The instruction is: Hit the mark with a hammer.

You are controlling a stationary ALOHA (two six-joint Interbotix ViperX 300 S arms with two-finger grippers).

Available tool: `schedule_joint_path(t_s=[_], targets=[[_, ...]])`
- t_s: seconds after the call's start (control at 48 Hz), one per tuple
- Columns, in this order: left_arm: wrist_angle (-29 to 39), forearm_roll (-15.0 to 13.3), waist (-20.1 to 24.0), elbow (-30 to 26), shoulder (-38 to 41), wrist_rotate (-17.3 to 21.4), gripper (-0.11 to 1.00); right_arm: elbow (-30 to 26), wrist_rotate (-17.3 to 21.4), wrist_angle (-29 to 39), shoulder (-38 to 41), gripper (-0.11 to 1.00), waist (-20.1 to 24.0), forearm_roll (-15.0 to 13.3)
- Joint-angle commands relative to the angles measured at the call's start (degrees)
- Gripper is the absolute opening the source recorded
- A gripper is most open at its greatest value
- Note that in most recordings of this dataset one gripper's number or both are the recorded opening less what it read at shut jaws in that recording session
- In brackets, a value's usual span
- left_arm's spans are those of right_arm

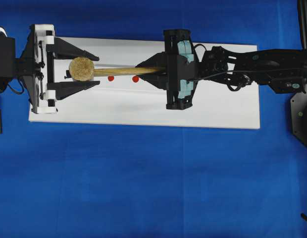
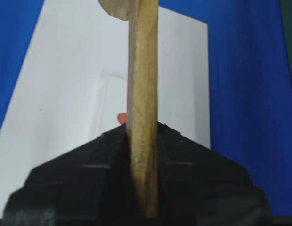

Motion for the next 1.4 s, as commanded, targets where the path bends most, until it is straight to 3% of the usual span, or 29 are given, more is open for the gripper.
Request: schedule_joint_path(t_s=[0.0,0.104,0.229,0.292,0.459,0.73,1.168,1.376], targets=[[-0.3,-0.3,-0.1,-1.8,-0.3,-0.4,0.46,-1.6,0.2,-0.4,-0.8,0.02,-0.1,0.1],[-0.2,-0.3,-0.1,-1.8,-0.4,-0.4,0.47,-1.6,0.5,-0.2,-0.8,0.02,-0.1,0.1],[-0.2,-0.3,-0.1,-1.7,-0.4,-0.4,0.78,-1.6,1.4,-0.1,-0.9,0.02,-0.2,0.1],[-0.1,-0.2,-0.1,-1.6,-0.7,-0.4,0.86,-1.6,1.9,-0.1,-1.0,0.02,-0.1,0.1],[1.7,-0.3,-0.1,-0.6,-2.0,-0.4,0.79,-0.8,3.3,0.8,-2.2,0.02,-0.1,0.1],[6.0,-0.3,-0.2,3.4,-9.8,-1.8,0.79,1.8,5.5,2.6,-4.6,0.02,-0.1,0.1],[23.1,-0.3,-0.1,8.9,-29.8,-2.8,0.79,4.7,8.4,3.6,-7.0,0.02,-0.1,0.1],[25.8,-0.3,-0.1,9.5,-31.4,-2.8,0.79,4.8,8.5,4.3,-7.0,0.02,-0.2,0.4]])
